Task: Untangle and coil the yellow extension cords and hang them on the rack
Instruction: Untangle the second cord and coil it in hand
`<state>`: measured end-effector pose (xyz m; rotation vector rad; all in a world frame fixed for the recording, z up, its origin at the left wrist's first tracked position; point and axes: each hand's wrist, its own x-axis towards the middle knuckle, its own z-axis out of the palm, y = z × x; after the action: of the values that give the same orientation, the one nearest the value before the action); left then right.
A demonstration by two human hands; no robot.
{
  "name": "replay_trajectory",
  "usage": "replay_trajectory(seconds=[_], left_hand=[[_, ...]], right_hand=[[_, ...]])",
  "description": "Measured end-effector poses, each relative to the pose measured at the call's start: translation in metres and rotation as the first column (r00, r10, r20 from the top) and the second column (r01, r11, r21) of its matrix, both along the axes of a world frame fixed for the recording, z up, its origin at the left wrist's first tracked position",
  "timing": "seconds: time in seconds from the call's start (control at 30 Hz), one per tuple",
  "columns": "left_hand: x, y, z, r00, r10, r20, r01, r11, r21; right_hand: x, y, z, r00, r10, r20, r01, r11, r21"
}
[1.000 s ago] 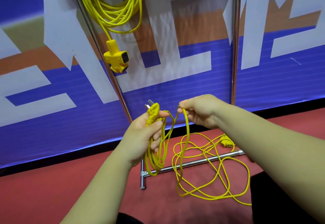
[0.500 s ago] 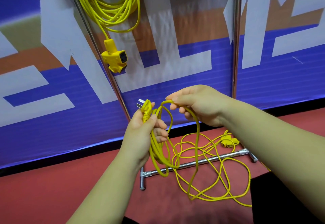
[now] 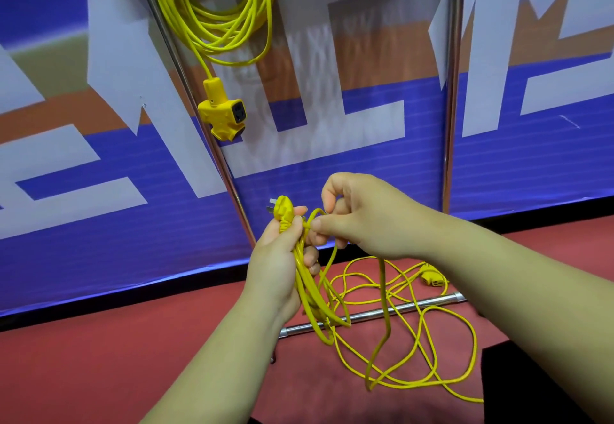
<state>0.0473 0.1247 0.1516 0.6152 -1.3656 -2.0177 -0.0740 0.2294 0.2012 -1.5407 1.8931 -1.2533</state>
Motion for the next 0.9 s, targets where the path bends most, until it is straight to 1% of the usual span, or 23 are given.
replay_trajectory(seconds=[0.07,0.13,0.2,0.27,0.37,0.43,0.53,0.63,0.73,0.8,0.9], left_hand=[[0.0,-0.001,0.001,1.0,0.013,-0.003,-0.013,1.0,0.024],[0.0,-0.001,0.003,0.999,0.043,0.0,-0.043,0.999,0.033],[-0.001,-0.003,0.005,0.995,0.095,0.008,-0.095,0.995,0.024],[-0.001,-0.006,0.007,0.99,0.138,-0.019,-0.137,0.99,0.028],[0.001,-0.014,0.013,0.969,0.244,-0.042,-0.243,0.969,0.044],[0.004,-0.02,0.017,0.956,0.287,-0.067,-0.28,0.955,0.097],[0.01,-0.031,0.022,0.936,0.33,-0.122,-0.299,0.929,0.219],[0.015,-0.044,0.022,0.916,0.357,-0.183,-0.286,0.901,0.326],[0.021,-0.056,0.022,0.912,0.331,-0.242,-0.2,0.875,0.441],[0.028,-0.065,0.021,0.922,0.297,-0.249,-0.149,0.864,0.48],[0.037,-0.077,0.021,0.929,0.275,-0.248,-0.118,0.855,0.505]], right_hand=[[0.001,0.0,-0.002,0.999,0.0,-0.033,0.0,1.0,0.014],[0.004,-0.001,-0.005,1.0,0.023,-0.006,-0.023,1.0,0.022],[0.007,-0.001,-0.009,0.996,0.065,0.057,-0.066,0.998,0.012],[0.011,-0.001,-0.014,0.987,0.111,0.116,-0.114,0.993,0.011],[0.017,-0.004,-0.027,0.956,0.181,0.233,-0.188,0.982,0.01],[0.02,-0.004,-0.036,0.924,0.228,0.307,-0.242,0.97,0.01],[0.02,-0.001,-0.044,0.89,0.236,0.391,-0.269,0.963,0.032],[0.014,0.0,-0.057,0.882,0.222,0.415,-0.283,0.955,0.092],[0.005,-0.003,-0.08,0.878,0.228,0.42,-0.325,0.929,0.175],[-0.002,-0.003,-0.097,0.894,0.231,0.385,-0.347,0.899,0.267],[-0.012,0.006,-0.12,0.909,0.19,0.371,-0.355,0.818,0.452]])
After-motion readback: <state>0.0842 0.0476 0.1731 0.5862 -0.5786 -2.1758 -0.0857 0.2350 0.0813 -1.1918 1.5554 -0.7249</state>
